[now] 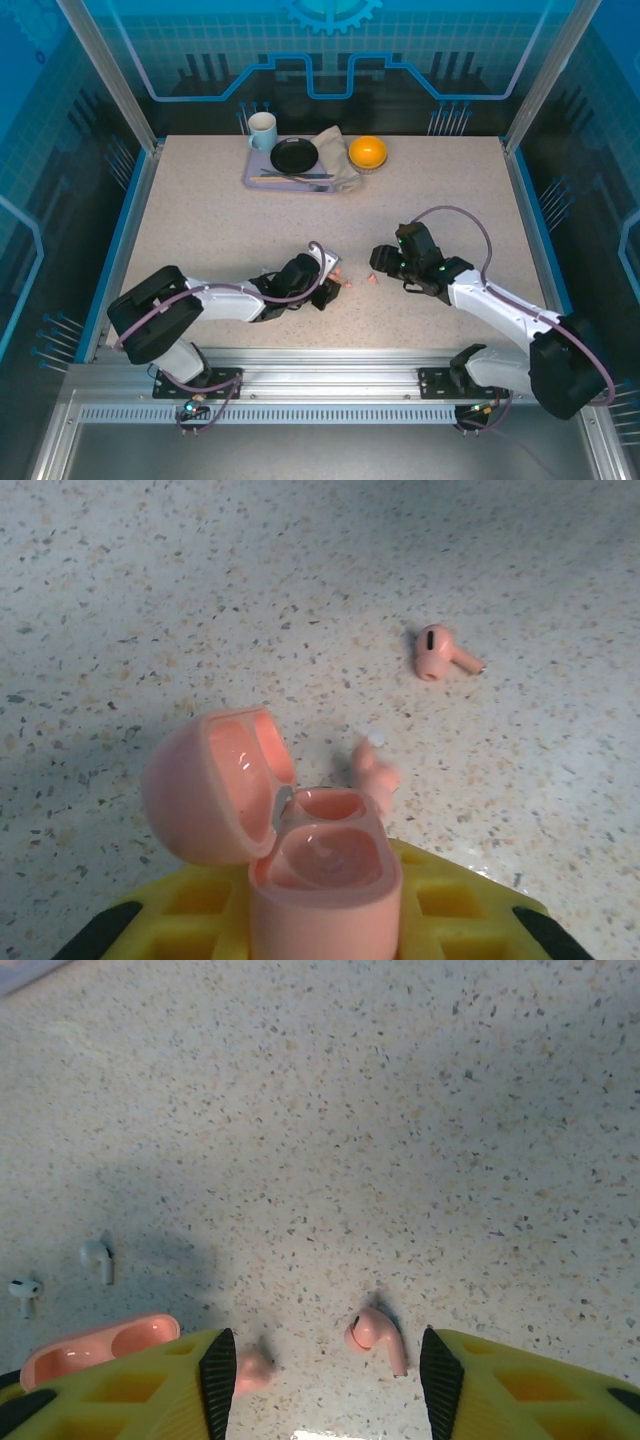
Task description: Insert the wireless bluetooth earbuds into the charging case
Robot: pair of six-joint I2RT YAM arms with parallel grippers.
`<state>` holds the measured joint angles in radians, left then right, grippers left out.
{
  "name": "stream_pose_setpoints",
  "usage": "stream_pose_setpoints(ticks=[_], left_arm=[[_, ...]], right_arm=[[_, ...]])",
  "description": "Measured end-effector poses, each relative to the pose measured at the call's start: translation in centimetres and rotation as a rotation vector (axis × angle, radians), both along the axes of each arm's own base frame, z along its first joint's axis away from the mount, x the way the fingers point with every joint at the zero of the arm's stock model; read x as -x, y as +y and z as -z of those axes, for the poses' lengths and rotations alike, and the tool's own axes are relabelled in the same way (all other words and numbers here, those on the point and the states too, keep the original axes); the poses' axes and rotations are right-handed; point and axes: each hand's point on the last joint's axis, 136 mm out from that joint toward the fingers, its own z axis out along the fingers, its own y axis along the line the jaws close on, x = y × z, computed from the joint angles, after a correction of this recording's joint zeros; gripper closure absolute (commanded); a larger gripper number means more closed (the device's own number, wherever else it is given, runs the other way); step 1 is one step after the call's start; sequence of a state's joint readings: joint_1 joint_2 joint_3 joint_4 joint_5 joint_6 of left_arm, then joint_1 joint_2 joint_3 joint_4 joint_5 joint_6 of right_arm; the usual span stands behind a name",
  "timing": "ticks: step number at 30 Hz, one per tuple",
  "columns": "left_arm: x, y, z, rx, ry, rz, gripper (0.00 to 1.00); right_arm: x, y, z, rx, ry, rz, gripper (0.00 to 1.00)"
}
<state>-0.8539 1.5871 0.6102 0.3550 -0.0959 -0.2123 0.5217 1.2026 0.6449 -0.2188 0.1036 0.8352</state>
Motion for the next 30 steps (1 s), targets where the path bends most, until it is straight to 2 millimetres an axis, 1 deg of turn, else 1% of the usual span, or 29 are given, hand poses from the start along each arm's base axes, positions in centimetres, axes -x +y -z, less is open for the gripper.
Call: stream_pose_setpoints(ticks=[4,8,11,13,15,16,18,19,21,23,27,30], left_arm=[[-0.4,0.2,0.3,-0.031,0.006,-0.018,1.00],[-0.7,0.5,-0.1,-0.045,-0.003,-0.034,1.00],[-1.1,0.5,-2.3,-0.029,-0.043,-0.045,1.00],[-1.8,0.2,-5.1,-0.002,-0.104,-0.052,1.00],[-2.6,0.0,-8.4,0.038,-0.176,-0.062,1.00],[-3.0,0.0,-9.6,0.053,-0.201,-0.069,1.00],[-3.8,0.3,-12.5,0.091,-0.259,-0.088,1.00],[-4.3,0.8,-13.4,0.102,-0.281,-0.103,1.00],[-5.3,2.1,-14.5,0.110,-0.306,-0.142,1.00],[-6.4,3.5,-15.0,0.108,-0.321,-0.185,1.00],[-7.8,5.8,-15.8,0.105,-0.348,-0.248,1.00],[-8.0,7.4,-16.7,0.117,-0.374,-0.281,1.00]], right_arm=[[0.2,0.0,0.8,0.009,0.027,-0.004,0.46],[0.6,0.2,1.4,0.008,0.060,-0.010,0.46],[0.9,0.8,1.5,0.000,0.086,-0.017,0.45],[0.8,1.9,1.5,-0.009,0.102,-0.034,0.45],[0.5,3.1,1.4,-0.014,0.114,-0.053,0.44],[0.4,3.7,1.3,-0.016,0.120,-0.062,0.45],[-0.1,5.1,1.2,-0.018,0.135,-0.077,0.45],[-0.4,5.6,1.2,-0.016,0.151,-0.075,0.45],[-0.8,6.5,1.4,-0.013,0.186,-0.059,0.45],[-0.8,7.3,1.7,-0.006,0.226,-0.035,0.44],[0.8,8.2,2.7,0.033,0.321,0.036,0.43],[1.9,8.7,3.4,0.062,0.378,0.100,0.44]])
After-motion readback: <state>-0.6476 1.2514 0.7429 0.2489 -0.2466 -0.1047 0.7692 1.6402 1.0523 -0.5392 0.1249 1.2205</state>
